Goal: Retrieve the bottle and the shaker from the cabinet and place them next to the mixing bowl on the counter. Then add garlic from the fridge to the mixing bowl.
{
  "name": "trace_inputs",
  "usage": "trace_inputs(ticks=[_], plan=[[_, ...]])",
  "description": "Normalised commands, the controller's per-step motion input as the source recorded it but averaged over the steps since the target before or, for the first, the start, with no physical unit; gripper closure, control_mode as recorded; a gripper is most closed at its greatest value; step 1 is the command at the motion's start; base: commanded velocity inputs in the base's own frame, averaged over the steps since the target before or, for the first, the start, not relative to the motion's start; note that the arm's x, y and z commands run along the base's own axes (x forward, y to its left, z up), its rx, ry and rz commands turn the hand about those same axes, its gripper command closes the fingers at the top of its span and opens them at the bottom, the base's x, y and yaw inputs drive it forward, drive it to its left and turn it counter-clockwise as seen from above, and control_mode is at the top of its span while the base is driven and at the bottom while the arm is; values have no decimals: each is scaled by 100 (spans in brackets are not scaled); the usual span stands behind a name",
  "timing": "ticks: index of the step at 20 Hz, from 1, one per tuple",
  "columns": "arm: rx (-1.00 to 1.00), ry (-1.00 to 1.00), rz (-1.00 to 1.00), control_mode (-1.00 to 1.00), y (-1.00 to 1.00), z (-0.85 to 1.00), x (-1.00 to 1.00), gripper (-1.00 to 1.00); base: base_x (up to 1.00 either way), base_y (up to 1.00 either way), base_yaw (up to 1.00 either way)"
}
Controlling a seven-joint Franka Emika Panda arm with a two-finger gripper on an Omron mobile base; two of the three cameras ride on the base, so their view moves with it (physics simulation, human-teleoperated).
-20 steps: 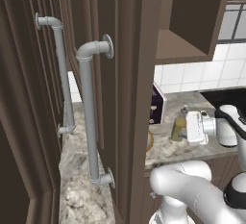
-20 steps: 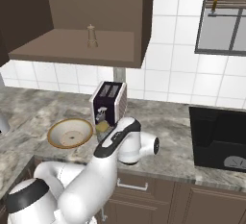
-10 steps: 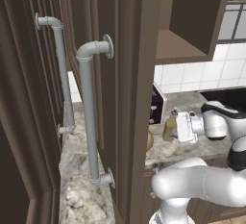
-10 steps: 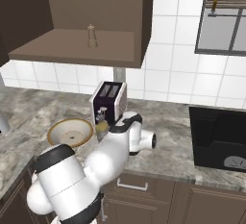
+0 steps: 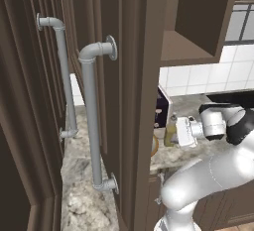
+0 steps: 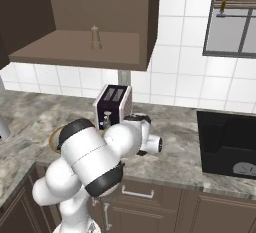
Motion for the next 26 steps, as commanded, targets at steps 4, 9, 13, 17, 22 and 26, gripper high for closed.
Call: trace_inputs(ticks=[4, 9, 13, 17, 22, 26], plan=[[1, 0, 0, -100, 0, -37, 29, 100, 0, 0, 0], [1, 0, 0, -100, 0, -23, 32, 100, 0, 0, 0], [1, -3, 0, -100, 0, -23, 14, 100, 0, 0, 0], [0, -8, 1, -100, 1, -29, 0, 100, 0, 0, 0], [0, -10, 1, -100, 4, -26, -2, 100, 0, 0, 0], [-1, -6, 0, -100, 4, -4, 0, 100, 0, 0, 0]])
